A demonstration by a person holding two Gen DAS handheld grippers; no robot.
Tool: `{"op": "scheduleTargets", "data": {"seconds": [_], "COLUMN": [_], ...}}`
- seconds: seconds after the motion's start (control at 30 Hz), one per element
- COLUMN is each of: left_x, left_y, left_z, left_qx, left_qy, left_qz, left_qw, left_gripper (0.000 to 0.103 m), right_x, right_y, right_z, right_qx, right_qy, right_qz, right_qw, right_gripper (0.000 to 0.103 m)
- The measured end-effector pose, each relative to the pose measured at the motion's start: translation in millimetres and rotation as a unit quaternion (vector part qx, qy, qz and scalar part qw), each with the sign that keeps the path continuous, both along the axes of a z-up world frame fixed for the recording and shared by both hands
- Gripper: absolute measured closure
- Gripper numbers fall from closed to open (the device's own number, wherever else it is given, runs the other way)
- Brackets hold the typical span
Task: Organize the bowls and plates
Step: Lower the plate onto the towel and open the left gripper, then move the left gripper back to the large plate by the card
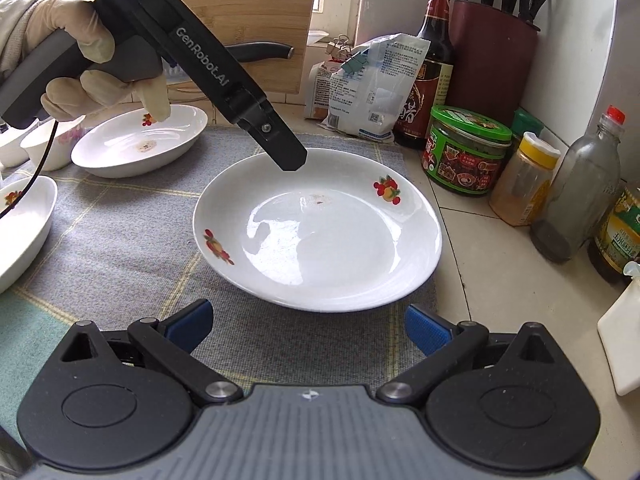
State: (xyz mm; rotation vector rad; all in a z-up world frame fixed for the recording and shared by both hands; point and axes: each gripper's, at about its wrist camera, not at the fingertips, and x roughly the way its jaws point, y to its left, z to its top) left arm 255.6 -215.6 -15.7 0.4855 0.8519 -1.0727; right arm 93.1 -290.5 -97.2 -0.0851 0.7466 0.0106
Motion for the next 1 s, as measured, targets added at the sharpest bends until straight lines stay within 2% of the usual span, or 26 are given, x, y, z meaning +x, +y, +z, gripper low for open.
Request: {"op": "scheduleTargets", "data": {"seconds": [0.33,0.63,0.8,1.0], "left_x": [-57,-122,-158,-195], "left_y": [32,71,96,130], "left_z": [21,34,35,29], "left_qx": [-0.019,-0.046,-0.055,-0.067], "left_qy": [-0.014,-0.025,-0.037,-0.029], "left_qz": [0.023,0.067,0.105,0.167], "left_qw": [0.9995,0.9963,0.9923,0.9833], "left_gripper": [0.016,0.016,0.016,0.016], "right_x": [-33,-73,-95,-116], "right_y": [25,47,61,72], "right_z": [17,30,35,37], "right_qx": [0.002,0.007,0.004,0.01], "right_qy": [-0.022,-0.044,-0.052,-0.066], "right_qz": [0.028,0.063,0.085,0.11], "right_qw": [0.999,0.997,0.995,0.992], "right_gripper": [0.0,0.0,0.0,0.0]}}
